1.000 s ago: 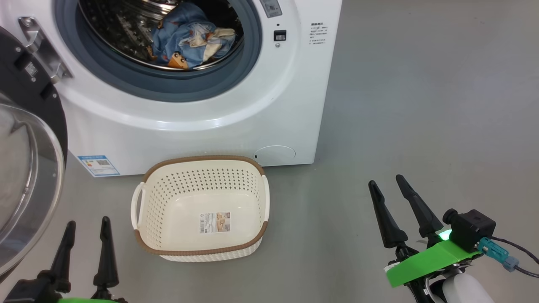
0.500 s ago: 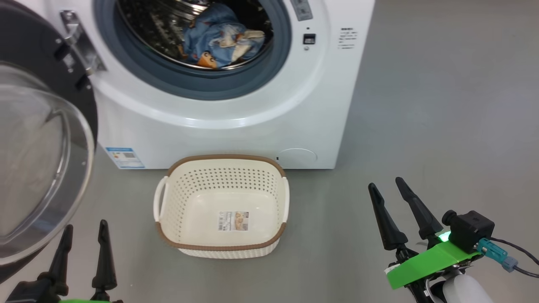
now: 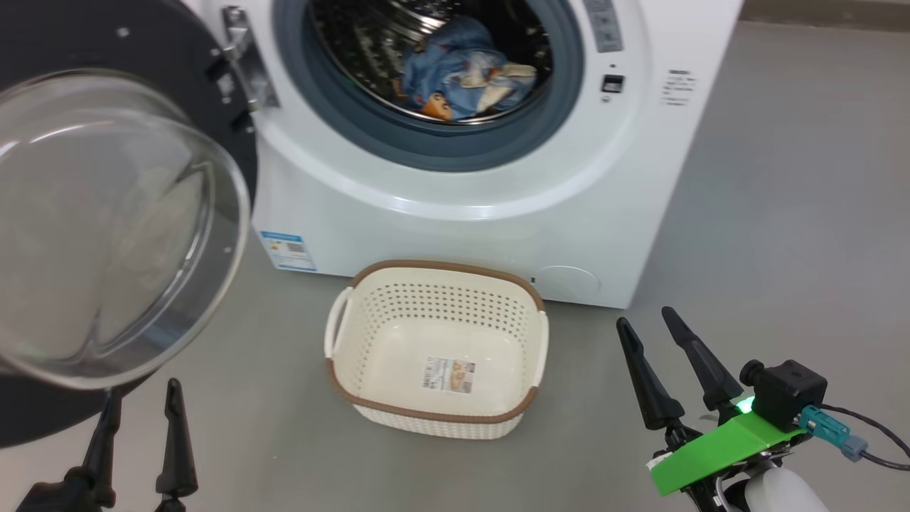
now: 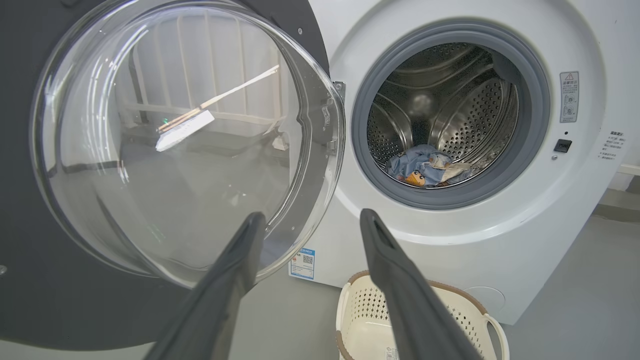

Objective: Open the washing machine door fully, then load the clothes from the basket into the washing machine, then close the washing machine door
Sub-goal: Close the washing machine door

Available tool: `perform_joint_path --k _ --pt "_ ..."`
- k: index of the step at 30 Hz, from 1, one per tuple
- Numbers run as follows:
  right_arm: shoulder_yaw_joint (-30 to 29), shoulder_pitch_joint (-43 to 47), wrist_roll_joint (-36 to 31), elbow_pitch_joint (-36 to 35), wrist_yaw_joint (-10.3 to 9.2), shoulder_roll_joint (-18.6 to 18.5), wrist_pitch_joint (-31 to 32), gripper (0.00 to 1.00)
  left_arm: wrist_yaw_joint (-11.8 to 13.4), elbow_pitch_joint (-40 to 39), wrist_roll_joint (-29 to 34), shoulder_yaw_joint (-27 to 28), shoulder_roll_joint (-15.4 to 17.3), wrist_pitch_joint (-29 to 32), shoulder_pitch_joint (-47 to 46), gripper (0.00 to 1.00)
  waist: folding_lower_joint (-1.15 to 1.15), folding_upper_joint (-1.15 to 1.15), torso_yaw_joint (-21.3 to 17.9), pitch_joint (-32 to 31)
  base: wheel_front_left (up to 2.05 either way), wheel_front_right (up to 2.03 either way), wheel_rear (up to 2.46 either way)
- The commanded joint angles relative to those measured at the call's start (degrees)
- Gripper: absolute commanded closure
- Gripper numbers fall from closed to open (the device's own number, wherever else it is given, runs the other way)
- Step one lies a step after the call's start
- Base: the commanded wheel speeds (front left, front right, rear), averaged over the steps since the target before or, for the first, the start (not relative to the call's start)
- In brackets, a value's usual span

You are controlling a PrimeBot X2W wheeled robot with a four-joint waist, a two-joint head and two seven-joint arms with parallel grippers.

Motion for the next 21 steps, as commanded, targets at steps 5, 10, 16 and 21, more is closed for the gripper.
perform_joint_path --k 5,10,16,21 --pt "1.5 0.8 0.8 -1.1 0.52 0.0 -0.3 0.00 0.7 -1.5 0.9 2.4 0.6 -0.3 -0.3 0.00 0.00 0.00 4.2 -1.3 0.00 0.00 0.00" --pt "1.6 1.1 0.9 -1.0 0.52 0.2 -0.3 0.00 1.1 -1.5 1.4 2.4 0.5 -0.3 0.2 0.00 0.00 0.00 6.8 -2.2 0.00 0.00 0.00" --pt "1.8 1.1 1.1 -1.2 0.52 0.3 -0.3 0.00 1.2 -1.1 1.5 2.5 0.5 -0.3 0.4 0.00 0.00 0.00 8.7 -2.5 0.00 0.00 0.00" --pt "2.0 1.2 1.2 -1.2 0.52 0.5 -0.3 0.00 1.4 -0.9 1.7 2.5 0.5 -0.3 0.4 0.00 0.00 0.00 9.8 -2.5 0.00 0.00 0.00"
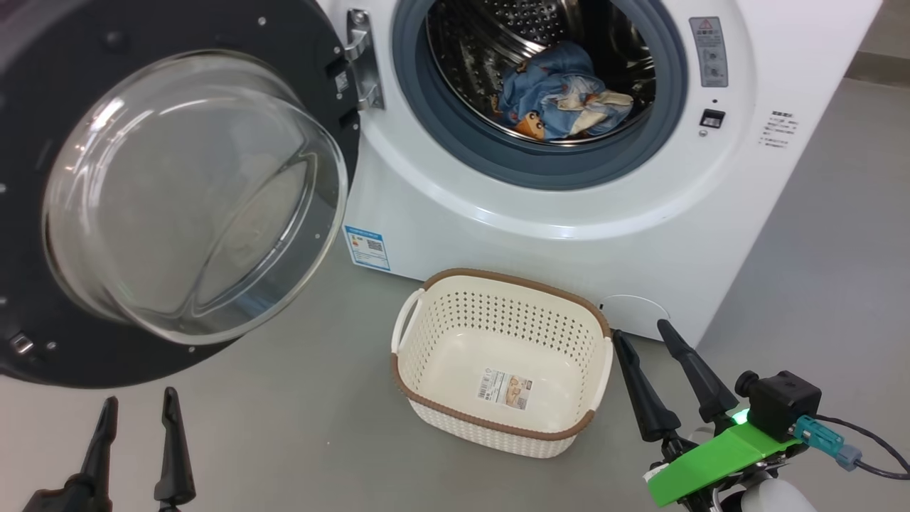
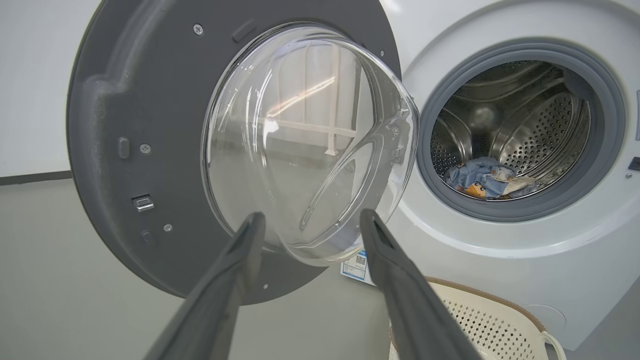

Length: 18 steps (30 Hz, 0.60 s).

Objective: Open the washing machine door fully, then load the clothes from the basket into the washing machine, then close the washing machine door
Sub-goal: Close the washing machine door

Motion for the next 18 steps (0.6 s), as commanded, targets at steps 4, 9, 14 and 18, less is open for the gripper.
perform_joint_path --k 4,9,14,18 --pt "1.9 -0.2 1.1 -1.4 0.52 0.3 -0.3 0.00 0.4 -0.8 0.7 1.7 0.8 -0.3 -0.4 0.00 0.00 0.00 1.0 -0.1 0.00 0.00 0.00" --pt "2.1 -0.2 1.3 -1.5 0.52 0.3 -0.3 0.00 0.5 -0.8 0.7 1.6 0.7 -0.3 -0.4 0.00 0.00 0.00 1.4 -0.2 0.00 0.00 0.00" --pt "2.2 -0.2 1.4 -1.4 0.52 0.3 -0.3 0.00 0.6 -0.9 0.9 1.6 0.7 -0.3 -0.3 0.00 0.00 0.00 1.4 -0.4 0.00 0.00 0.00" --pt "2.3 -0.2 1.5 -1.4 0.52 0.4 -0.3 0.00 0.6 -1.0 0.9 1.7 0.7 -0.3 -0.2 0.00 0.00 0.00 1.3 -0.4 0.00 0.00 0.00"
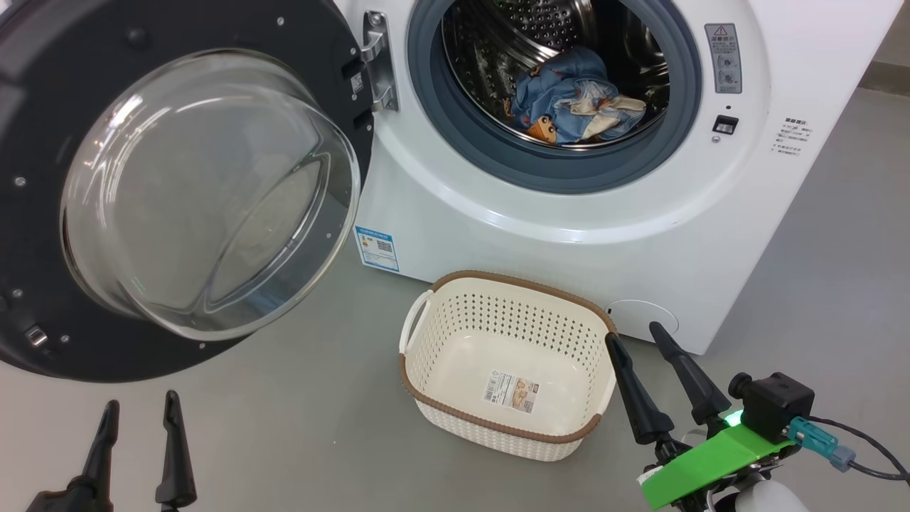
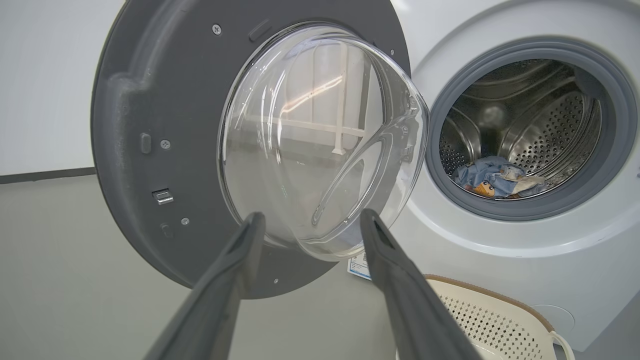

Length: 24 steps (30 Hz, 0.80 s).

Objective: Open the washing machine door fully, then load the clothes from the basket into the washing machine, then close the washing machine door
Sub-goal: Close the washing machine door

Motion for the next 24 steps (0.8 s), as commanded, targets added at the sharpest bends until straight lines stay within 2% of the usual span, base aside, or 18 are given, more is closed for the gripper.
perform_joint_path --k 1,13,14,15,16,17,18,20,21,24 --pt "1.3 -0.2 0.5 -1.4 0.52 0.1 -0.3 0.00 0.4 -1.4 0.5 1.8 0.8 -0.3 -0.4 0.00 0.00 0.00 -0.1 0.1 0.00 0.00 0.00" --pt "0.9 0.0 0.4 -1.6 0.52 0.0 -0.3 0.00 0.0 -2.8 1.1 2.9 0.9 -0.3 -0.9 0.00 0.00 0.00 0.0 0.4 0.00 0.00 0.00" --pt "0.9 0.0 0.4 -1.6 0.52 0.0 -0.3 0.00 -0.1 -2.9 1.1 3.0 1.1 -0.3 -1.0 0.04 0.00 0.00 0.1 0.4 0.00 0.00 0.00" --pt "0.9 0.1 0.4 -1.5 0.52 0.0 -0.3 0.00 -0.1 -3.0 1.0 3.2 1.4 -0.3 -1.1 0.15 0.00 0.00 0.2 0.4 0.00 0.00 0.00" --pt "0.8 0.1 0.4 -1.5 0.52 0.0 -0.3 0.00 -0.2 -3.2 1.1 3.2 1.8 -0.3 -1.3 0.19 0.00 0.00 0.3 0.4 0.00 0.00 0.00" --pt "0.8 0.1 0.4 -1.5 0.52 0.0 -0.3 0.00 -0.4 -3.2 1.2 3.2 2.3 -0.3 -1.4 0.29 0.00 0.00 0.4 0.4 0.00 0.00 0.00" --pt "0.8 0.1 0.4 -1.5 0.52 0.0 -0.3 0.00 -0.5 -3.1 1.0 3.2 2.9 -0.3 -1.7 0.53 0.00 0.00 0.5 0.4 0.00 0.00 0.00" --pt "0.7 0.1 0.4 -1.4 0.52 0.0 -0.3 0.00 -0.7 -3.1 0.4 3.3 4.4 -0.3 -2.7 0.94 0.00 0.00 0.8 0.4 0.00 0.00 0.00" --pt "0.7 0.1 0.4 -1.4 0.52 -0.1 -0.3 0.00 -0.9 -3.3 0.1 3.3 5.3 -0.3 -3.4 1.00 0.00 0.00 0.9 0.3 0.00 0.00 0.00" --pt "0.7 0.0 0.4 -1.3 0.52 0.0 -0.3 0.00 -1.1 -4.3 -2.1 3.9 8.3 0.4 -6.0 1.00 0.00 0.00 1.3 0.2 0.00 0.00 0.00"
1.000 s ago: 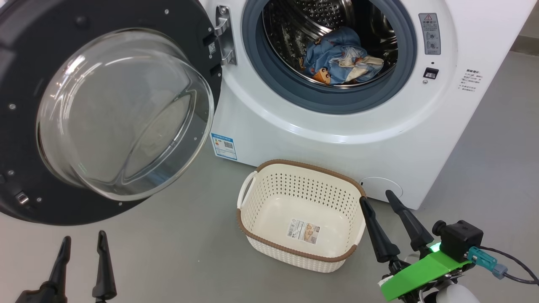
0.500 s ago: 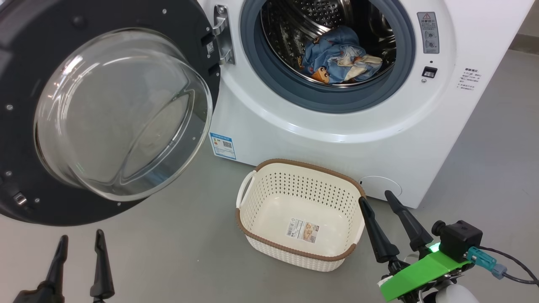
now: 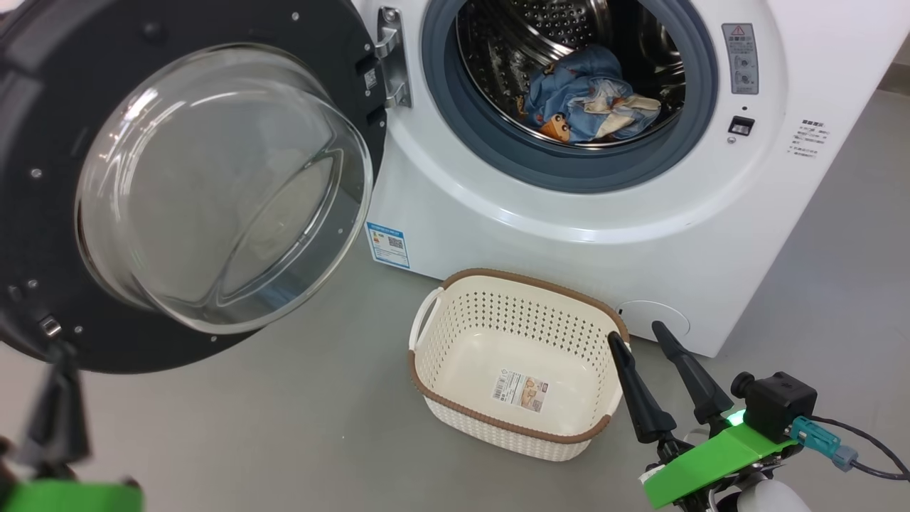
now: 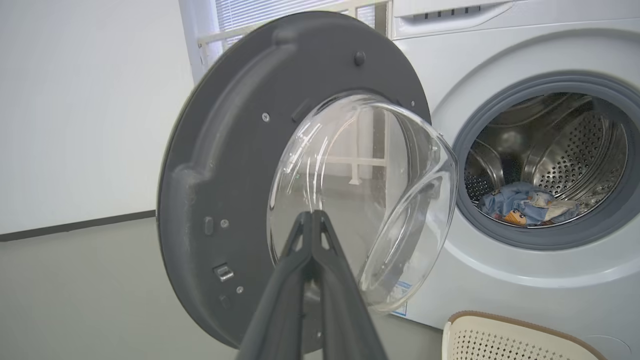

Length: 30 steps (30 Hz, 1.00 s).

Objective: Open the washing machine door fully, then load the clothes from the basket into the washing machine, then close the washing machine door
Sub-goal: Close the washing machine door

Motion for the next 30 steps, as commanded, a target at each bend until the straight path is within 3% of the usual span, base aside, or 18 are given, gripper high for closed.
perform_joint_path --k 1,8,14,25,30 --pt "1.0 0.0 0.3 -1.3 0.52 0.0 -0.3 0.00 -0.3 -2.2 -1.2 2.5 2.9 0.3 -3.9 1.00 0.00 0.00 0.2 -0.1 0.00 0.00 0.00" --pt "1.1 0.0 0.4 -1.4 0.52 -0.2 -0.3 0.00 -0.5 -6.7 -11.1 4.9 11.1 6.7 -13.4 1.00 0.00 0.00 0.1 -0.2 0.00 0.00 0.00" --pt "1.2 -0.5 0.6 -1.4 0.52 -0.3 -0.3 0.00 -0.6 -4.2 -22.5 7.1 18.6 13.6 -24.6 1.00 0.00 0.00 -0.7 0.2 0.00 0.00 0.00" --pt "1.5 -1.9 0.2 -1.3 0.52 -1.2 -0.3 0.00 -0.6 21.8 -41.9 15.1 25.5 23.3 -41.8 1.00 0.00 0.00 -3.9 3.0 0.00 0.00 0.00" --pt "1.6 -2.3 0.1 -1.3 0.52 -1.7 -0.3 0.00 -0.5 31.9 -45.4 18.2 27.9 24.5 -45.1 1.00 0.00 0.00 -5.5 3.7 0.00 0.00 0.00"
